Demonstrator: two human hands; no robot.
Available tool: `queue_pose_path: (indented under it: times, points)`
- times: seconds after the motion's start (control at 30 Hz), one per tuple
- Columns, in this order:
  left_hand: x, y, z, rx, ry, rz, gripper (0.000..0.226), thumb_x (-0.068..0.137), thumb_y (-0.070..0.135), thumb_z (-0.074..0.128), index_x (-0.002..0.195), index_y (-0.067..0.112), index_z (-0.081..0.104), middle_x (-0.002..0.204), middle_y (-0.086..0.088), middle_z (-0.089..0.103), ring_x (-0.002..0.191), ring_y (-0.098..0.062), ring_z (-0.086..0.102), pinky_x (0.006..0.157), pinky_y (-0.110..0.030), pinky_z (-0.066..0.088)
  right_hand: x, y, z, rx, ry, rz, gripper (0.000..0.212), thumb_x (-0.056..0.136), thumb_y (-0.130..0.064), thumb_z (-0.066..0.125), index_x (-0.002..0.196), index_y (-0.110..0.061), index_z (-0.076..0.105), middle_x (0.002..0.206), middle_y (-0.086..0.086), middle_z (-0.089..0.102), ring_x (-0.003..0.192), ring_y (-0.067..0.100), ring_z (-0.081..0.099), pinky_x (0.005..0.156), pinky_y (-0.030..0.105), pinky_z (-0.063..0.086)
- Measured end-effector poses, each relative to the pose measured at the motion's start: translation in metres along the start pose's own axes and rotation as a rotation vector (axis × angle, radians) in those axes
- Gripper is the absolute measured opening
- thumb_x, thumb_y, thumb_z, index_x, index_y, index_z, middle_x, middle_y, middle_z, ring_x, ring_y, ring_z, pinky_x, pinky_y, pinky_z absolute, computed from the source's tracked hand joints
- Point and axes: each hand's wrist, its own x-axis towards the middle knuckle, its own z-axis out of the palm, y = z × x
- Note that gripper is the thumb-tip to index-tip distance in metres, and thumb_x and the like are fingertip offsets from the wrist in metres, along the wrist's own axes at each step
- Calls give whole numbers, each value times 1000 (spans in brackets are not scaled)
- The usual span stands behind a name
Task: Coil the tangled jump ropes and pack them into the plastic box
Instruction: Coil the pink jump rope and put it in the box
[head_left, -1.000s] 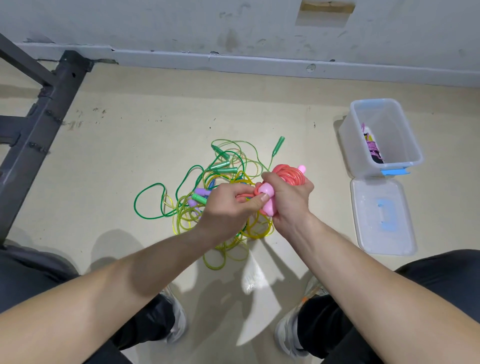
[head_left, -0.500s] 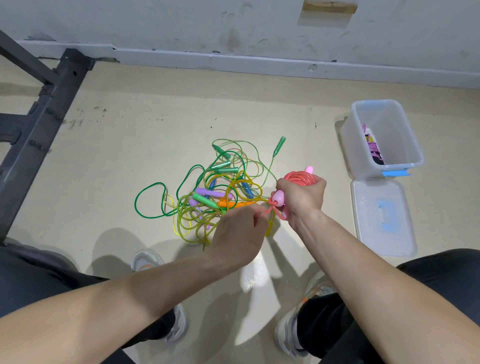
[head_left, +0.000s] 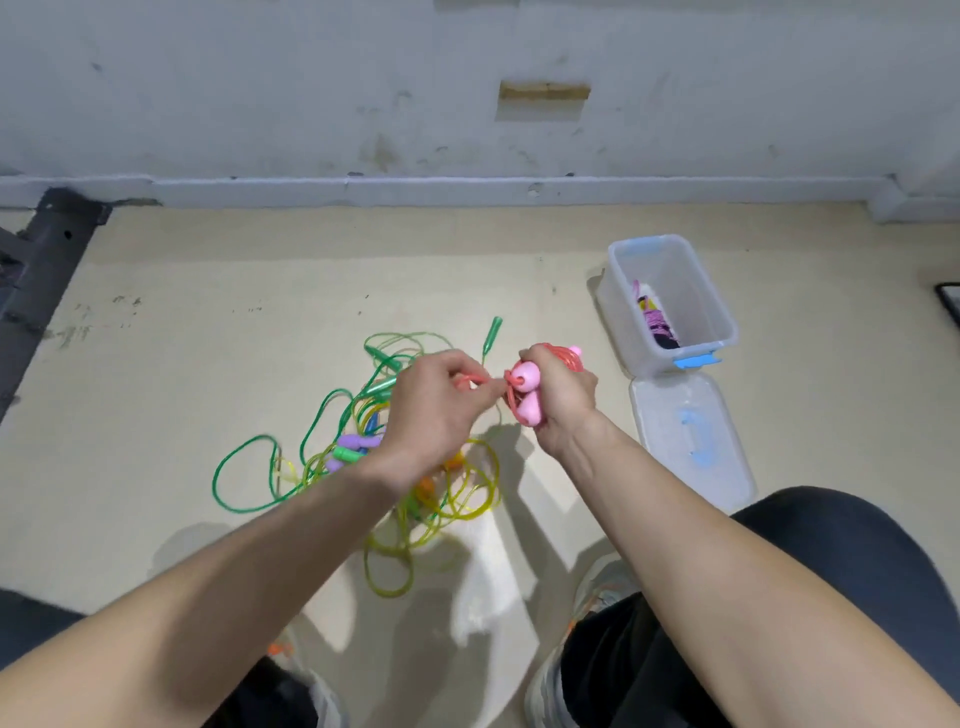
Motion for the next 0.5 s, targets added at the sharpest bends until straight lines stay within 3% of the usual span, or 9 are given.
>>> queue_pose_path:
  times: [0.07, 0.17, 0.3, 0.4, 0.5]
  points:
    - [18, 28, 12, -44, 21, 39, 18, 76, 37, 83, 70, 26, 71, 53, 17, 57, 56, 0, 52, 58, -20, 38, 5, -28, -9, 33, -74, 109, 60, 61, -31, 73, 115, -8, 60, 72, 11, 62, 56, 26, 60, 62, 45, 60]
    - [48, 73, 35, -62, -14, 109, 15, 77, 35, 79, 71, 25, 69, 56, 12, 59, 63, -11, 62, 64, -27, 47, 13, -71, -32, -52, -173, 203, 26, 78, -38, 62, 97, -21, 65, 68, 6, 61, 67, 25, 66, 61, 38, 60]
    - [86, 126, 66, -149, -116, 177, 12, 72, 39, 71, 66, 31, 66, 57, 14, 59, 73, -24, 69, 74, -46, 60, 34, -114, -66, -207, -148, 193, 33, 91, -51, 59, 102, -19, 58, 104, 11, 59, 83, 30, 69, 62, 39, 62]
    - [119, 149, 95, -221, -227, 139, 19, 67, 47, 70, 69, 28, 65, 75, -2, 72, 77, -31, 73, 72, -52, 61, 72, -133, -92, -516, -93, -33, 37, 90, -40, 58, 124, -26, 54, 118, 5, 55, 88, 24, 61, 69, 33, 57]
    - [148, 170, 121, -346, -377, 80, 12, 88, 25, 72, 83, 18, 64, 83, -9, 67, 69, -27, 73, 69, -42, 64, 121, -155, -122, -987, -206, -408, 68, 78, -17, 56, 143, -32, 45, 133, -2, 40, 118, 22, 47, 96, 34, 46]
